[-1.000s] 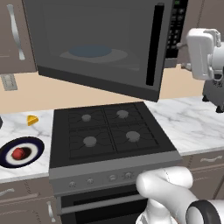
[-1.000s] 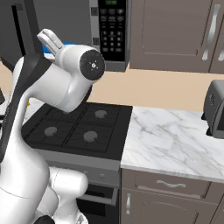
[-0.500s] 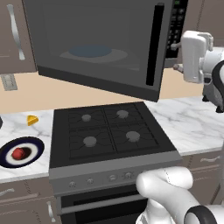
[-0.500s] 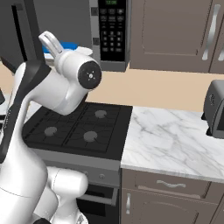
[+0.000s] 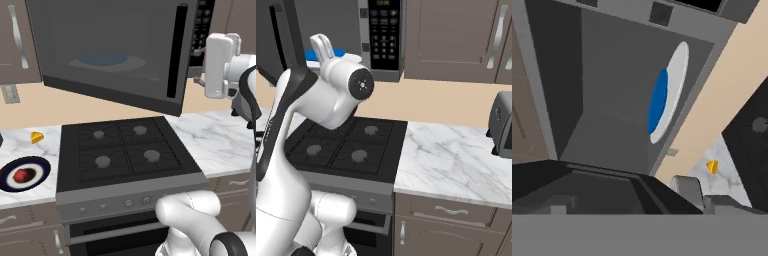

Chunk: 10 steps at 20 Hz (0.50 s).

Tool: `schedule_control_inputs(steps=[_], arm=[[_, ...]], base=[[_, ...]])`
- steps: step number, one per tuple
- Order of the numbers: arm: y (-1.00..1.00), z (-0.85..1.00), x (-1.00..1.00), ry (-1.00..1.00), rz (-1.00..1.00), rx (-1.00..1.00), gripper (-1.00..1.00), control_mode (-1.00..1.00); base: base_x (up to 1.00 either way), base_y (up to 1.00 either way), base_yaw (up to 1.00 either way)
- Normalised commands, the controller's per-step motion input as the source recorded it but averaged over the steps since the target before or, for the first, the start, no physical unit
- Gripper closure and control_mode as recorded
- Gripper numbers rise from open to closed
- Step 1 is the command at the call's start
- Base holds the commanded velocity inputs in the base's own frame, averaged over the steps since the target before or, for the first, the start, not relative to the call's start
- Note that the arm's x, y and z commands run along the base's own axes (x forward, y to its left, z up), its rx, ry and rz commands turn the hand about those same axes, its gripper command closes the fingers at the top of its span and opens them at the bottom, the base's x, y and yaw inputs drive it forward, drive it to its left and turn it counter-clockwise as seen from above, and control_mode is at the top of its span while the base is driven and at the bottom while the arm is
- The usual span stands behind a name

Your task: Pick the bell pepper from the counter and place it in the microwave. Then turn on the microwave.

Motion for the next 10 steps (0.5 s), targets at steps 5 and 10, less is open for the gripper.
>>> schedule_control_inputs(steps=[5, 10], arm=[[0.03, 0.00, 0.07, 0.14, 0.00, 0.18, -1.00, -1.00], [0.02, -0.03, 0.12, 0.04, 0.00, 0.13, -1.00, -1.00]], base=[[0.00, 0.00, 0.00], [0.00, 0.00, 0.00]])
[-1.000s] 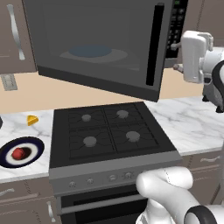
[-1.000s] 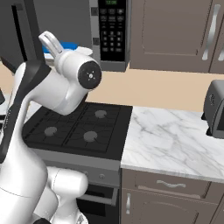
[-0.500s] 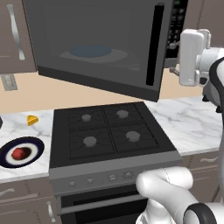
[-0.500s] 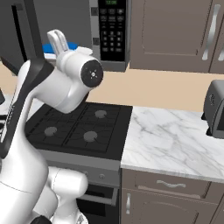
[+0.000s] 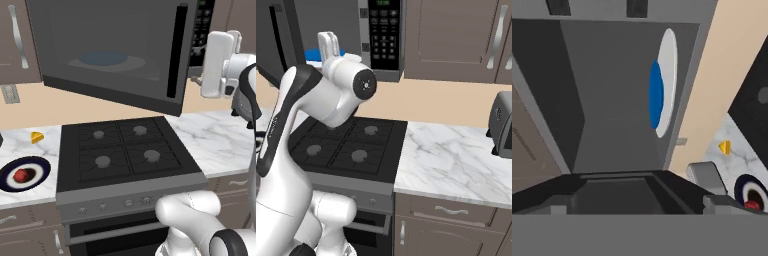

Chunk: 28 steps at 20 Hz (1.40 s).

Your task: Pick the bell pepper from the counter and place it in the microwave. Then turn on the microwave.

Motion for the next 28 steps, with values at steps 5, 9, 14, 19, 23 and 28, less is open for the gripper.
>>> schedule_control_inputs(steps=[5, 9, 14, 19, 23, 28], arm=[[0.04, -0.11, 0.18, 0.00, 0.02, 0.02, -1.00, -1.00], [0.02, -0.05, 0.20, 0.00, 0.02, 0.00, -1.00, -1.00], [0.04, 0.00, 0.12, 0.01, 0.04, 0.01, -1.00, -1.00], [0.13, -0.02, 0.04, 0.00, 0.04, 0.01, -1.00, -1.00], [0.15, -0.03, 0.04, 0.00, 0.03, 0.00, -1.00, -1.00], [0.11, -0.01, 0.03, 0.00, 0.03, 0.01, -1.00, -1.00]], base=[[0.00, 0.00, 0.00], [0.00, 0.00, 0.00], [0.00, 0.00, 0.00], [0.00, 0.00, 0.00], [0.00, 0.00, 0.00], [0.00, 0.00, 0.00]])
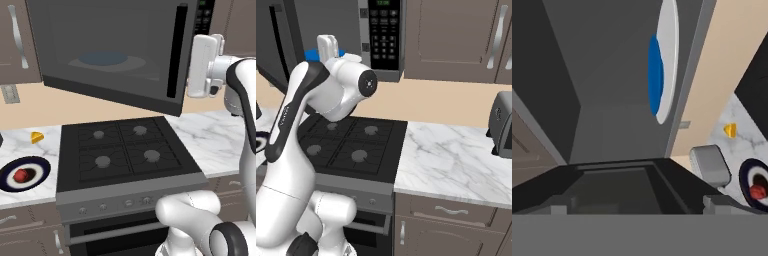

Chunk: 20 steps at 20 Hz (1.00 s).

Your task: Pick the bell pepper from the counter and place it in the microwave. Then turn on the microwave.

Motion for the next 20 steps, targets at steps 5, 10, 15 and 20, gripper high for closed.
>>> schedule_control_inputs(steps=[5, 10, 15, 20], arm=[[0.07, 0.00, 0.00, 0.00, 0.03, 0.03, -1.00, -1.00], [0.10, 0.00, -0.04, 0.00, 0.03, 0.00, -1.00, -1.00], [0.06, 0.00, -0.14, 0.00, 0.04, 0.00, -1.00, -1.00], [0.03, 0.00, -0.36, -0.03, 0.07, 0.03, -1.00, -1.00]], base=[[0.00, 0.00, 0.00], [0.00, 0.00, 0.00], [0.00, 0.00, 0.00], [0.00, 0.00, 0.00]])
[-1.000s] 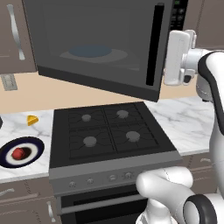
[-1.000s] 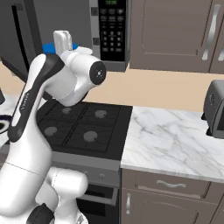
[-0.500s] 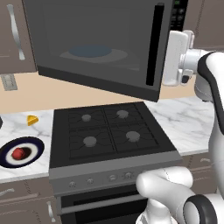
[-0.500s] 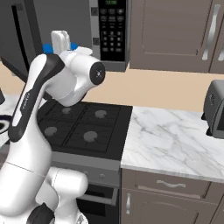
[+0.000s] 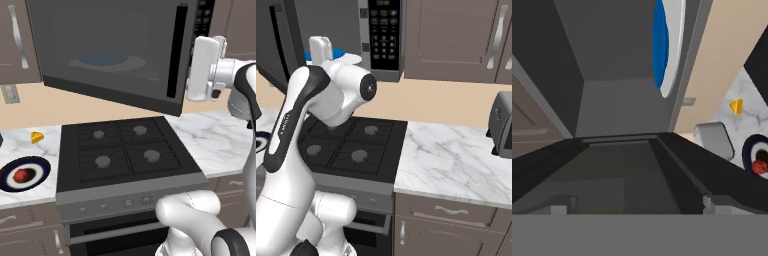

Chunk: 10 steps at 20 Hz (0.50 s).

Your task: Pick the bell pepper from the counter and place it in the microwave. Then turn on the microwave.

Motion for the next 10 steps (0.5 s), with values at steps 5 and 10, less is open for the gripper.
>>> schedule_control_inputs(steps=[5, 10], arm=[[0.12, 0.00, -0.32, -0.01, 0.07, 0.03, -1.00, -1.00], [0.14, 0.00, -0.27, 0.00, 0.05, 0.03, -1.00, -1.00]], base=[[0.00, 0.00, 0.00], [0.00, 0.00, 0.00]])
